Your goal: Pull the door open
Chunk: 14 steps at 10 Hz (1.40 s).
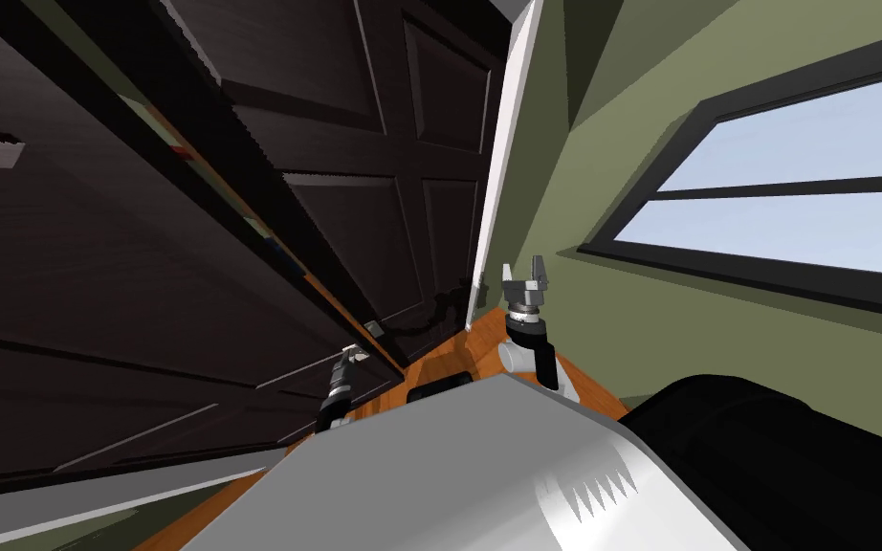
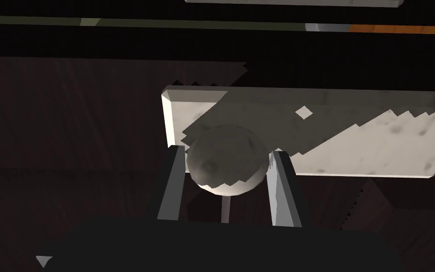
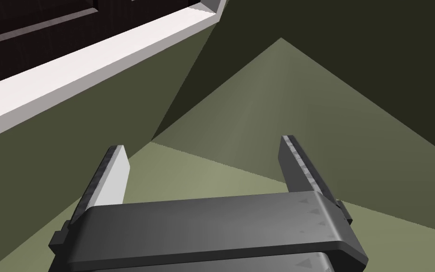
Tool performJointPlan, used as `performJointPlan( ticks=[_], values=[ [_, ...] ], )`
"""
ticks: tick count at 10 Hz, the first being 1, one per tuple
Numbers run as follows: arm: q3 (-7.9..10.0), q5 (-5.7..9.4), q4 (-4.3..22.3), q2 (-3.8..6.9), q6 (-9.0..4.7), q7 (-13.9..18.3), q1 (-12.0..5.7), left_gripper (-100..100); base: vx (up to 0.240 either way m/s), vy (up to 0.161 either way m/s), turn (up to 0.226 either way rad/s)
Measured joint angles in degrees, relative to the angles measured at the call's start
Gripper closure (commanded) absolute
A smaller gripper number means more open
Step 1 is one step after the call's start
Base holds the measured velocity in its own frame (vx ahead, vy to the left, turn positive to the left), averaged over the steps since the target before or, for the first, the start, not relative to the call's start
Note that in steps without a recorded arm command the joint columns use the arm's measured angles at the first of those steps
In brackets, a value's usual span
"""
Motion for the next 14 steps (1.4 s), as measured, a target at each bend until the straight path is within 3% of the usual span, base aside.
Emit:
performJointPlan(
  ticks=[2,3,4,8,11,14],
  values=[
    [-0.07,-0.04,1.1,0.12,-0.51,0.1,0.36,100,-0.170,0.017,0.064],
    [0.21,0.08,2.5,0.69,-1.02,0.4,0.26,100,-0.224,0.031,0.096],
    [0.42,0.15,3.0,1.02,-1.03,0.5,0.80,-100,-0.241,0.018,-0.055],
    [-2.12,-1.05,0.1,2.14,-1.74,2.9,2.19,-100,-0.184,-0.025,-0.082],
    [-3.94,-1.94,-0.1,2.69,-2.81,4.4,1.87,-100,-0.159,-0.012,-0.042],
    [-3.47,-1.82,0.2,2.33,-2.64,4.0,1.26,-100,0.169,0.038,-0.060]
  ],
)
